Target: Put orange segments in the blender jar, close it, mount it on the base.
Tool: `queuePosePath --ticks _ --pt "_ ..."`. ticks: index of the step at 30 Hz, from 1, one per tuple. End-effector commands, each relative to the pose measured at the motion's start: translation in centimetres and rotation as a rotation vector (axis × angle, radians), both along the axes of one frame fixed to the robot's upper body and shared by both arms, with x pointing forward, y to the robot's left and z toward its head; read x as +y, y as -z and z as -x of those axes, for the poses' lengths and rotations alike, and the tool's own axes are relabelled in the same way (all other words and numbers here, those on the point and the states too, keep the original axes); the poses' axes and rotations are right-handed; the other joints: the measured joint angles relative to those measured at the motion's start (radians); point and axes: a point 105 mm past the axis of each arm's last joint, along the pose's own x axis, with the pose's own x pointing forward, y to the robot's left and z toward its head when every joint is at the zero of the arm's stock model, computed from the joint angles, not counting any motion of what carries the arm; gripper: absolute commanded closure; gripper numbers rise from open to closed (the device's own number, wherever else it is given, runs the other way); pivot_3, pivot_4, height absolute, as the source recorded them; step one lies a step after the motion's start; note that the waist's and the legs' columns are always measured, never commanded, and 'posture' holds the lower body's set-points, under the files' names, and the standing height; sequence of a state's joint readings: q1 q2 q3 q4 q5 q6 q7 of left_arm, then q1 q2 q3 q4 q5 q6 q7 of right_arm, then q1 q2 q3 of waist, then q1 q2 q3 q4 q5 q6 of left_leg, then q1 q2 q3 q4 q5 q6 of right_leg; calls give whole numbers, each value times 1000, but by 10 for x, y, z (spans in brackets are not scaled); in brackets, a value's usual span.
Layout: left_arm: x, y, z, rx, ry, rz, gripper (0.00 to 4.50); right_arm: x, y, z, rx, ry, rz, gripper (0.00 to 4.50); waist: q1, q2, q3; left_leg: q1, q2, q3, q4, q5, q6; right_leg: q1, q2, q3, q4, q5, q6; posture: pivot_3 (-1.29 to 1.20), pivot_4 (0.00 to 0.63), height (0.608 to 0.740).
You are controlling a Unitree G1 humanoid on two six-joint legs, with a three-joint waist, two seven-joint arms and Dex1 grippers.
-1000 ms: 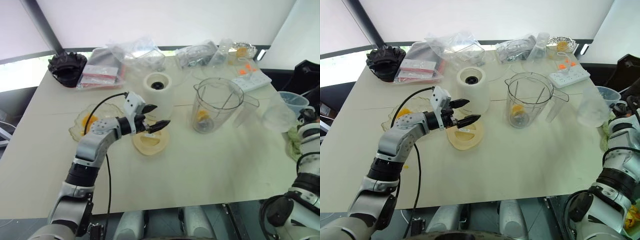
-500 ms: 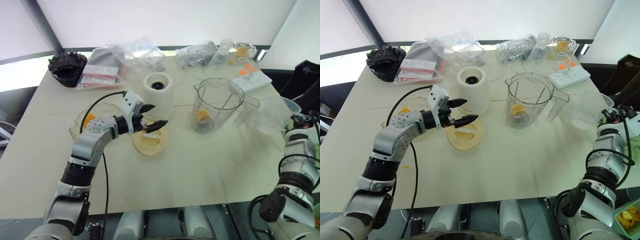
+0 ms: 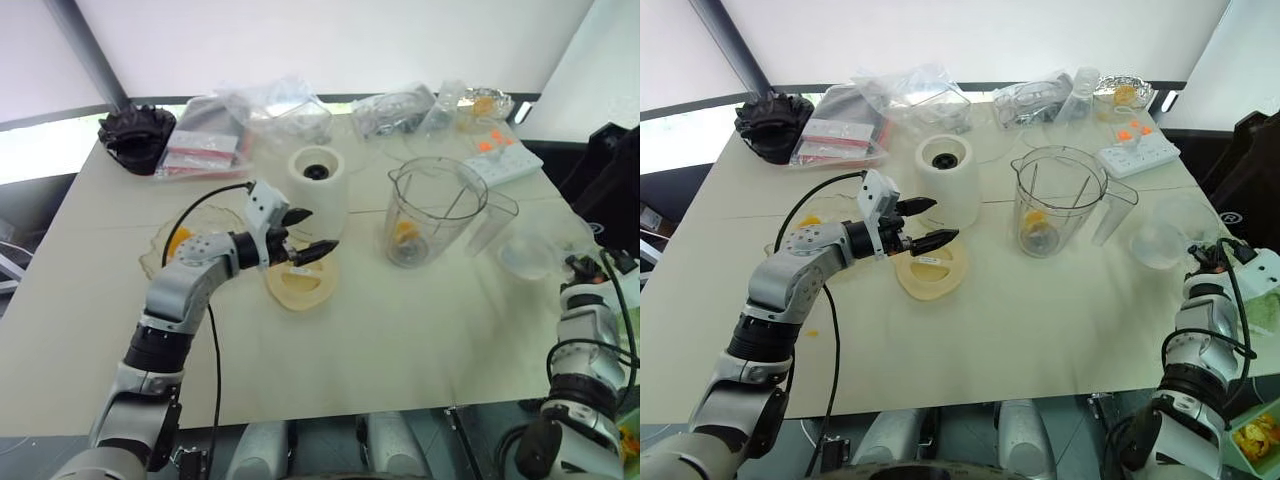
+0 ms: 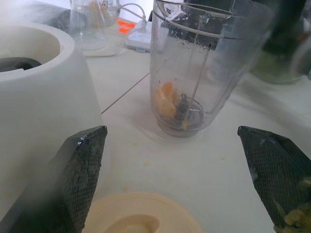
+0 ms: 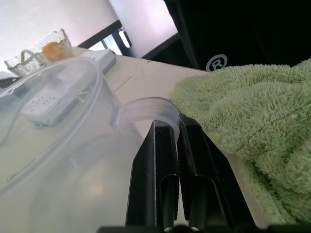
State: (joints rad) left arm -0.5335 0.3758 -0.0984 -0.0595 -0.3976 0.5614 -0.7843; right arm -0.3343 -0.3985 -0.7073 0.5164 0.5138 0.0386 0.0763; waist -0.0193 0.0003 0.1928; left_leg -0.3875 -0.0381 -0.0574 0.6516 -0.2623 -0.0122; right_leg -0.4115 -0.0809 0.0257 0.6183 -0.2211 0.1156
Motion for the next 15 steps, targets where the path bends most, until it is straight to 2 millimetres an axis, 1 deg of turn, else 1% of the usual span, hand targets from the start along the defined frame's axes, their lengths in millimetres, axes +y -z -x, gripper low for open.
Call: queuePosePath --ticks 1,4,5,7,10,13,15 --pt "-6 -15 1 -56 21 19 0 3 3 1 15 -15 -5 4438 0 0 0 0 0 0 0 0 0 0 0 0 0 0 0 0 150 740" --pt "-6 -14 1 -55 23 23 0 3 2 2 21 -25 3 4438 1 0 0 0 0 0 0 0 0 0 0 0 0 0 0 0 150 740" --pt "-7 -14 1 -54 24 24 0 3 1 3 25 -29 8 4182 0 0 0 0 0 0 0 0 0 0 0 0 0 0 0 0 150 740" --pt "-8 -13 1 -53 25 27 0 1 1 5 33 -28 14 3511 1 0 0 0 0 0 0 0 0 0 0 0 0 0 0 0 150 740" --pt "-9 -13 1 -52 26 31 0 -2 2 7 69 -14 37 2059 1 0 0 0 0 0 0 0 0 0 0 0 0 0 0 0 150 740" --pt "-10 -12 2 -50 29 34 0 -4 2 9 85 -12 43 2059 0 0 0 0 0 0 0 0 0 0 0 0 0 0 0 0 150 740" --pt "-10 -12 2 -50 31 35 0 -4 0 14 94 -19 67 2059 1 0 0 0 0 0 0 0 0 0 0 0 0 0 0 0 150 740"
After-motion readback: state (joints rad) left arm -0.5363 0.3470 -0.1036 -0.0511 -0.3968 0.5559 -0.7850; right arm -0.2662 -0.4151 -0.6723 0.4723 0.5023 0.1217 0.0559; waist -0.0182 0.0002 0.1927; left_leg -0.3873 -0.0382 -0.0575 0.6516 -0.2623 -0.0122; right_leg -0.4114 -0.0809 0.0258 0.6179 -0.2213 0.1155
